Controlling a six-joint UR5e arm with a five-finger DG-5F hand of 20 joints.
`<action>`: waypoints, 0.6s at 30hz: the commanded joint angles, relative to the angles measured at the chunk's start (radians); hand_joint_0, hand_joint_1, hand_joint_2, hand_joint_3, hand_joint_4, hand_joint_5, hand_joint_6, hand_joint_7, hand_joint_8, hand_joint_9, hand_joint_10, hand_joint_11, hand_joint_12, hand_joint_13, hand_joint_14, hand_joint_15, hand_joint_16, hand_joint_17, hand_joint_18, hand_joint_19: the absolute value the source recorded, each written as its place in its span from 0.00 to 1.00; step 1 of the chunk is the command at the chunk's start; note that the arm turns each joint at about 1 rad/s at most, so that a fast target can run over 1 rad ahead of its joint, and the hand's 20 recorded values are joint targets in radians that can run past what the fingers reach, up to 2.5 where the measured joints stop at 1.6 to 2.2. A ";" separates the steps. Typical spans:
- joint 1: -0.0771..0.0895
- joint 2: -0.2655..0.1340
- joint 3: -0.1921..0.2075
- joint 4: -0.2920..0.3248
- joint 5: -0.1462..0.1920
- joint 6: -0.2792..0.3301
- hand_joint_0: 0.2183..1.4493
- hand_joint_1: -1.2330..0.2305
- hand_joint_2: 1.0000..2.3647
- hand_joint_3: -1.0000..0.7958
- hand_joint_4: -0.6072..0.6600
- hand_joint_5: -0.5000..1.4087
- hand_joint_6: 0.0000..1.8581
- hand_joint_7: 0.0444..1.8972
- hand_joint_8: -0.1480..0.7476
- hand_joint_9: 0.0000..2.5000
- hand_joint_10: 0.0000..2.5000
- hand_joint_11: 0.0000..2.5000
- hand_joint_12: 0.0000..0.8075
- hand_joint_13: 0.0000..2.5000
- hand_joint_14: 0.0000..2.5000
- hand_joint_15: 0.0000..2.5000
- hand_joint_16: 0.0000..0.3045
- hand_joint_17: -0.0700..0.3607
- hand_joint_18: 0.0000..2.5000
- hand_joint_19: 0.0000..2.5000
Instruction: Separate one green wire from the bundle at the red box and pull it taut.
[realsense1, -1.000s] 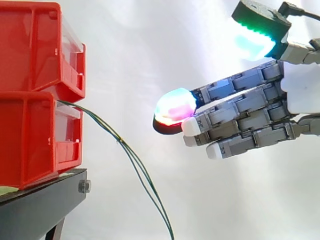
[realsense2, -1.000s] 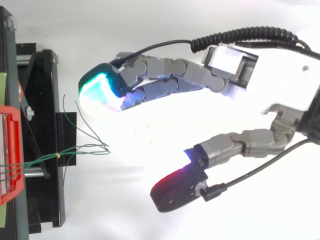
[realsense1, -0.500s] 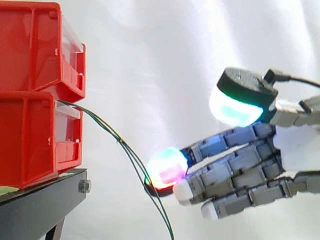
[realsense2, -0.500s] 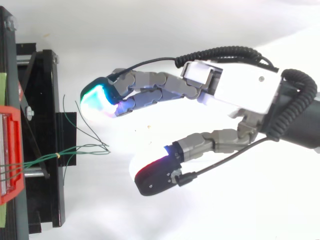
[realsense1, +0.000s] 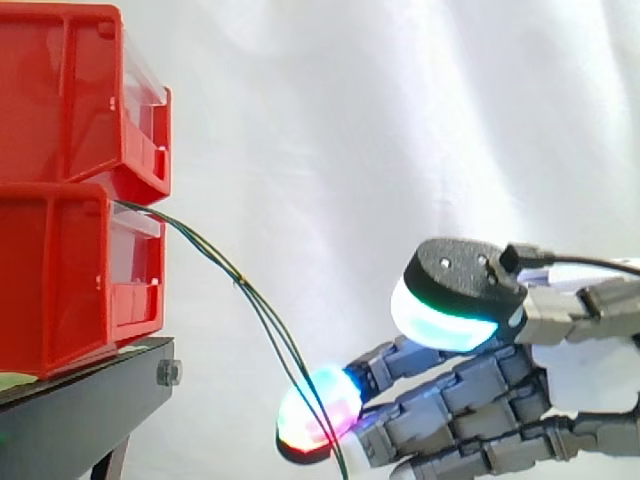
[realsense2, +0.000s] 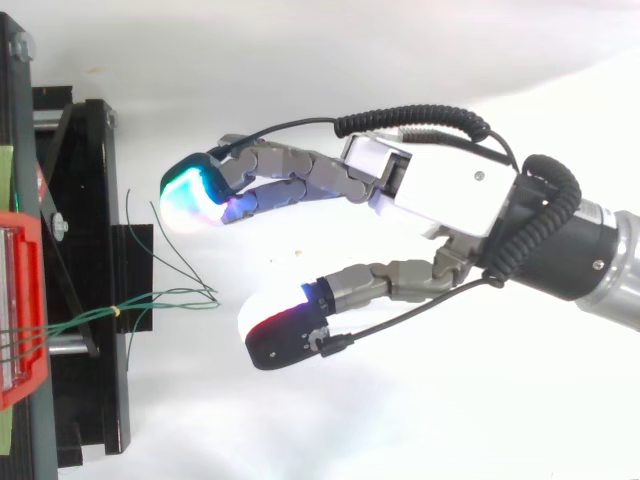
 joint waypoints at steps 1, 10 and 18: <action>0.006 -0.052 0.003 0.048 0.000 0.011 0.21 0.38 0.00 0.28 0.67 0.15 0.27 0.39 0.44 0.17 0.00 0.05 0.41 0.06 0.00 0.00 0.19 0.46 0.07 0.10; 0.019 -0.106 0.101 0.088 -0.014 0.024 0.22 0.38 0.00 0.28 0.67 0.16 0.27 0.39 0.44 0.17 0.00 0.05 0.41 0.06 0.00 0.00 0.19 0.46 0.08 0.10; 0.025 -0.104 0.150 0.000 -0.020 0.084 0.22 0.38 0.00 0.28 0.68 0.16 0.27 0.39 0.44 0.18 0.00 0.05 0.40 0.07 0.00 0.00 0.19 0.46 0.09 0.10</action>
